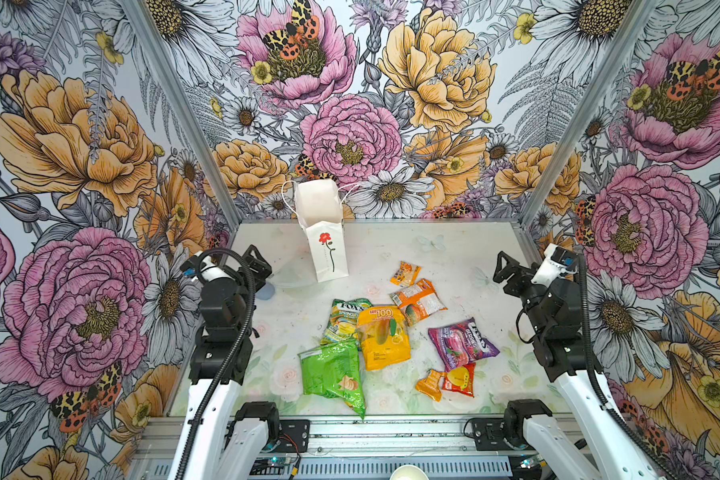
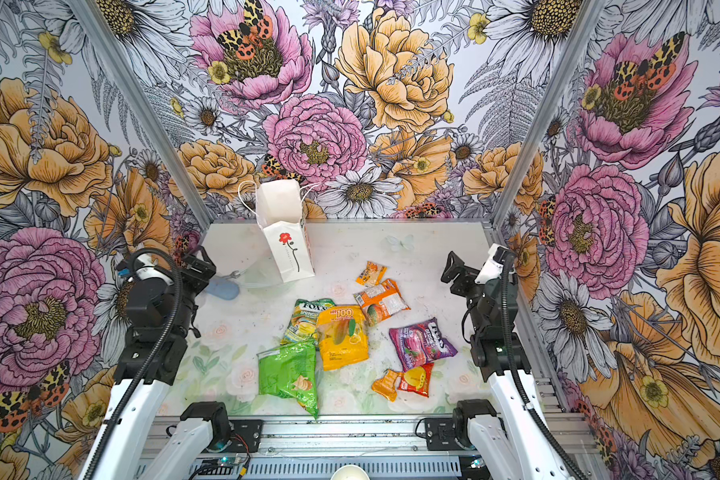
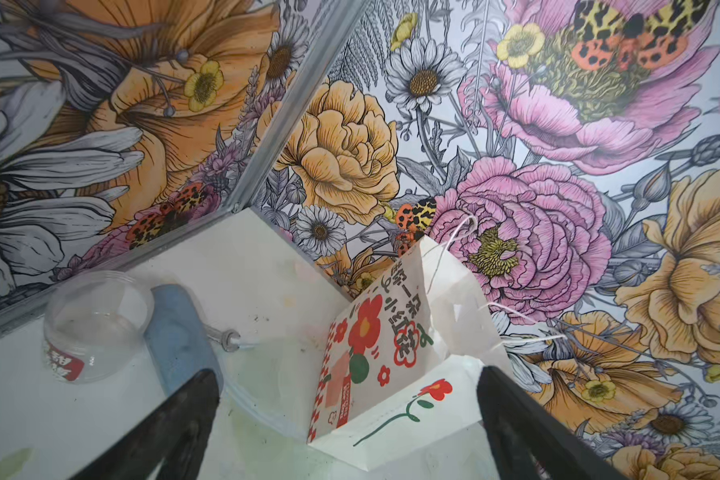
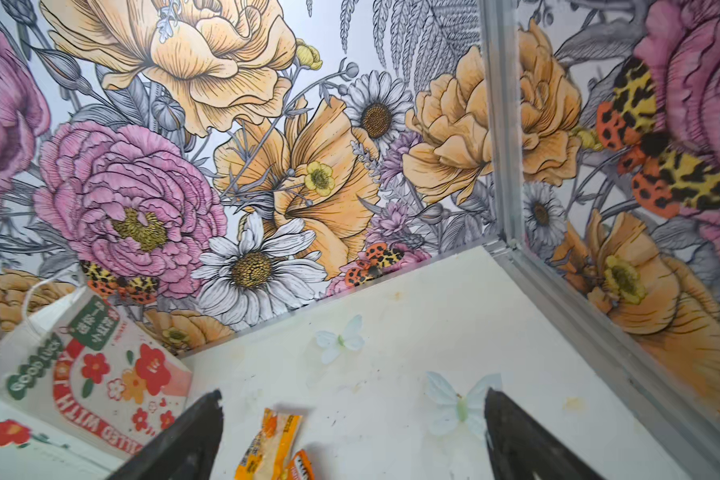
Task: Place the snacks into the paper bag
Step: 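Move the left gripper to the paper bag's rim while the right arm rises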
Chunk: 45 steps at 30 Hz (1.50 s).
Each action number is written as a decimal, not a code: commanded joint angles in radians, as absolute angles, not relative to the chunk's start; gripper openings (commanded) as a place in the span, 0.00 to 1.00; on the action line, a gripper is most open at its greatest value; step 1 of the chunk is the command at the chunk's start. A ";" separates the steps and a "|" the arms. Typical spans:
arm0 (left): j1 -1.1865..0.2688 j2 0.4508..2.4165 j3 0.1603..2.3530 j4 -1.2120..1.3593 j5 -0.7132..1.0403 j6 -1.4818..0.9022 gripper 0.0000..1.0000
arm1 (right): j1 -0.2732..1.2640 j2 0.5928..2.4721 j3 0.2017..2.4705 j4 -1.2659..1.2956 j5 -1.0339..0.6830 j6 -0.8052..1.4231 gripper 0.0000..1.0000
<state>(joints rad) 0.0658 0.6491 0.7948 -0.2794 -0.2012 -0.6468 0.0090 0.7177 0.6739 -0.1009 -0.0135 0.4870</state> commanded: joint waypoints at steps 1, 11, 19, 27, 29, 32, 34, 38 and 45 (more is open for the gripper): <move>0.187 0.569 0.805 -0.329 0.036 -0.665 0.99 | -0.007 0.708 0.667 -0.145 -0.218 0.578 1.00; 0.104 0.858 0.993 -0.510 0.136 -0.574 0.99 | -0.019 0.696 0.779 -0.339 -0.165 0.587 0.97; -0.116 1.222 1.290 -0.625 -0.022 -0.573 0.99 | 0.086 0.689 0.838 -0.405 -0.132 0.577 0.96; -0.150 1.506 1.532 -0.647 -0.030 -0.604 0.97 | 0.174 0.703 0.865 -0.437 -0.084 0.570 0.95; -0.147 1.565 1.597 -0.672 -0.038 -0.598 0.96 | 0.185 0.707 0.865 -0.440 -0.074 0.573 0.95; -0.133 1.638 1.670 -0.696 -0.035 -0.597 0.92 | 0.194 0.712 0.867 -0.443 -0.066 0.574 0.95; -0.123 1.679 1.705 -0.705 -0.034 -0.596 0.89 | 0.198 0.713 0.869 -0.450 -0.063 0.574 0.95; -0.094 1.751 1.771 -0.732 -0.020 -0.593 0.82 | 0.202 0.711 0.869 -0.459 -0.054 0.577 0.95; -0.076 1.893 1.916 -0.819 -0.033 -0.554 0.69 | 0.207 0.759 0.879 -0.467 -0.094 0.584 0.94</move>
<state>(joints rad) -0.0841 1.8473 1.8584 -0.7654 -0.0185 -0.5842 0.1982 0.7311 0.8379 -0.4568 -0.0753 0.5835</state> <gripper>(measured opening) 0.702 0.948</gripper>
